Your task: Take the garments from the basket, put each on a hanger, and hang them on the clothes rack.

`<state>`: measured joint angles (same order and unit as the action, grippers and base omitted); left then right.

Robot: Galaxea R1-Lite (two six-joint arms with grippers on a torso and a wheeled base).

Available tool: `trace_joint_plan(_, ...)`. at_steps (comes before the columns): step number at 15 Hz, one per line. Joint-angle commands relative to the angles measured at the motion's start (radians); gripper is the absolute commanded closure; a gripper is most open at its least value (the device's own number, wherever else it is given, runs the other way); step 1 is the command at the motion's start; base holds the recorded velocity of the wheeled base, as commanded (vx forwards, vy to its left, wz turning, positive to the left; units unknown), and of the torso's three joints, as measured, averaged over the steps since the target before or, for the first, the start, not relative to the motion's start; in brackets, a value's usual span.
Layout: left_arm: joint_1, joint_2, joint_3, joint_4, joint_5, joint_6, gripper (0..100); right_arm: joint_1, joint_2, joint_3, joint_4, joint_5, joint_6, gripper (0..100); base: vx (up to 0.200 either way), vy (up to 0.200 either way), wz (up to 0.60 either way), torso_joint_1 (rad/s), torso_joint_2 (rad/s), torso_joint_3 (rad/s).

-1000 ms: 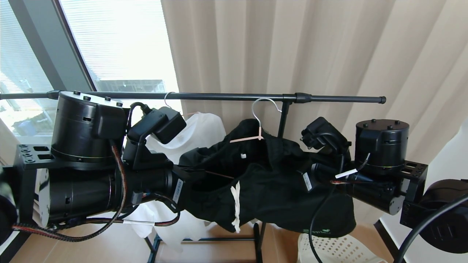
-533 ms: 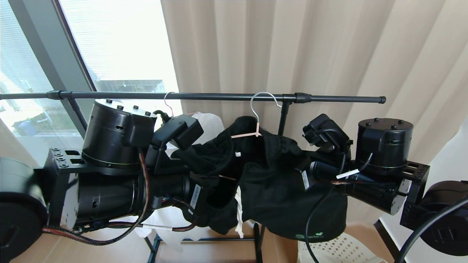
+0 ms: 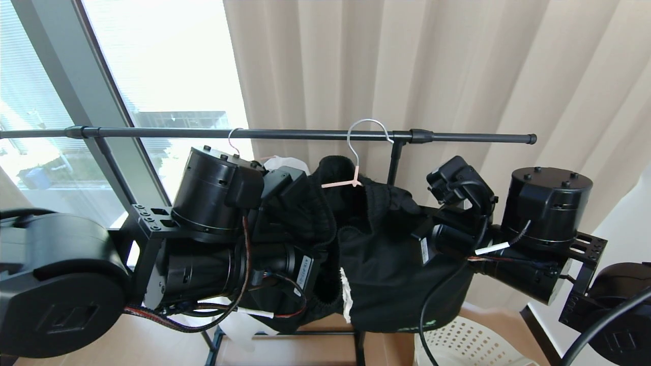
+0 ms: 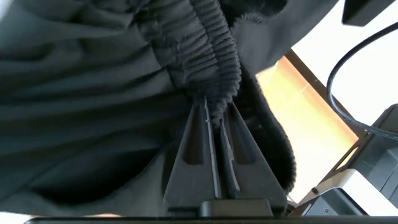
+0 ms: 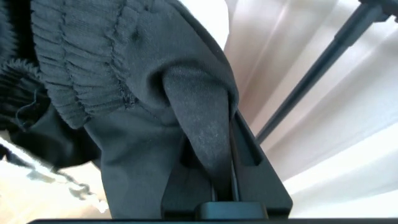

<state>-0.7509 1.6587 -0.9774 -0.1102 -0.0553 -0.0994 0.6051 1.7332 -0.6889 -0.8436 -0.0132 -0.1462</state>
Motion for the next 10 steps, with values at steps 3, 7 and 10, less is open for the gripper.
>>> trace_joint_plan(3,-0.001,0.015,-0.003,-0.006,0.002,-0.006,0,0.001,0.0,0.014,-0.003,0.001,-0.001,100,0.0,0.0,0.0,0.0,0.0,0.0)
trace_joint_plan(7,-0.005,0.009,0.002,-0.043,0.02,-0.02,0,0.002,-0.004,0.02,-0.017,0.002,-0.001,100,0.0,0.0,0.0,0.0,0.0,0.0)
trace_joint_plan(10,-0.025,0.009,0.016,-0.083,0.02,-0.023,0,0.001,-0.007,0.034,-0.018,0.048,-0.003,100,0.0,0.0,0.0,0.0,0.0,0.0)
